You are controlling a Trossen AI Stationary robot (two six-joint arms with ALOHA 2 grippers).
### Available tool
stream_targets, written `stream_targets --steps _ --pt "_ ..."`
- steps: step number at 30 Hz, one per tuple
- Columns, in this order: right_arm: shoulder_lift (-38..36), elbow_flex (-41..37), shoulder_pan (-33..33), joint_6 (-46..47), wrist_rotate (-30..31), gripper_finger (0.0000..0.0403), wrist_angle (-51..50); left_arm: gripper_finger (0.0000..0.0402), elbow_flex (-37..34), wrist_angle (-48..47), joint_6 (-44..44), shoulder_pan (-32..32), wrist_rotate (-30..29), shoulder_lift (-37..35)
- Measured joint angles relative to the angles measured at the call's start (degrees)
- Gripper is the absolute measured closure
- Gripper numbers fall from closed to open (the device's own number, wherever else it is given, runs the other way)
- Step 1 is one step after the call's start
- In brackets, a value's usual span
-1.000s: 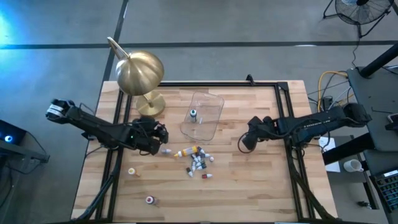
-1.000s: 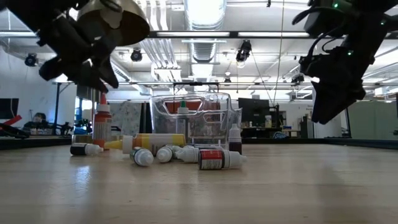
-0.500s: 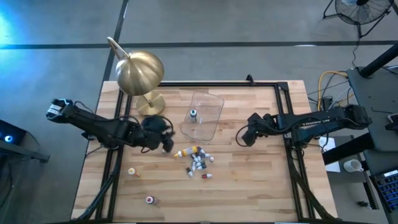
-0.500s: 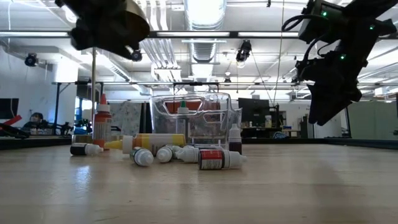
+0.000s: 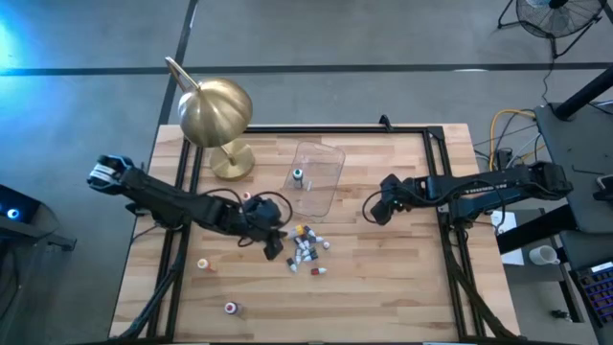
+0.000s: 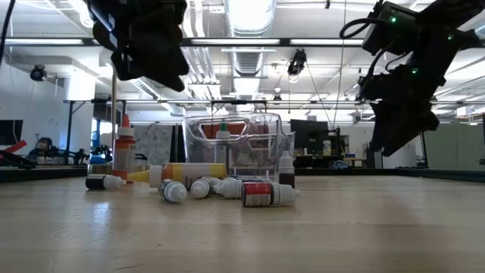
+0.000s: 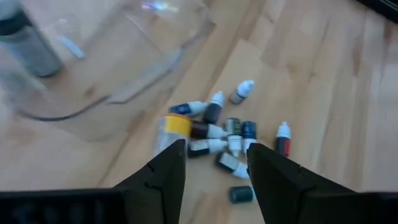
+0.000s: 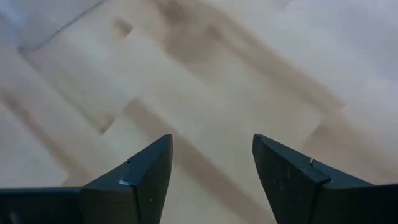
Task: Pick & Place food coloring
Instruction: Move the large yellow food coloring bottle to the lower left of the table
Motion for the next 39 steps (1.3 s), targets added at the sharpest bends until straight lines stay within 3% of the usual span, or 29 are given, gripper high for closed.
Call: stream_targets --steps 5,21,27,34,39 --pt "0.00 -1.03 0.54 0.36 -3.58 0.0188 0.04 0.0257 2.80 -0.12 0.07 -0.59 1.20 2.28" --pt "0.00 -6.31 1.29 5.98 -3.43 0.0188 0.64 0.0257 4.96 -0.18 -9.30 -1.54 0.85 4.22" --pt "0.00 -9.22 1.29 10.84 -1.89 0.0188 5.76 0.0257 4.97 -0.10 -9.33 -1.54 0.27 4.22" --pt "-0.20 -11.56 1.31 20.40 -0.92 0.0188 9.93 0.0257 4.97 -1.15 -3.45 -1.45 0.60 4.07" --pt "-0.07 -10.80 1.29 22.27 -1.09 0.0188 9.69 0.0257 4.93 -7.91 -3.04 -1.74 1.42 1.12"
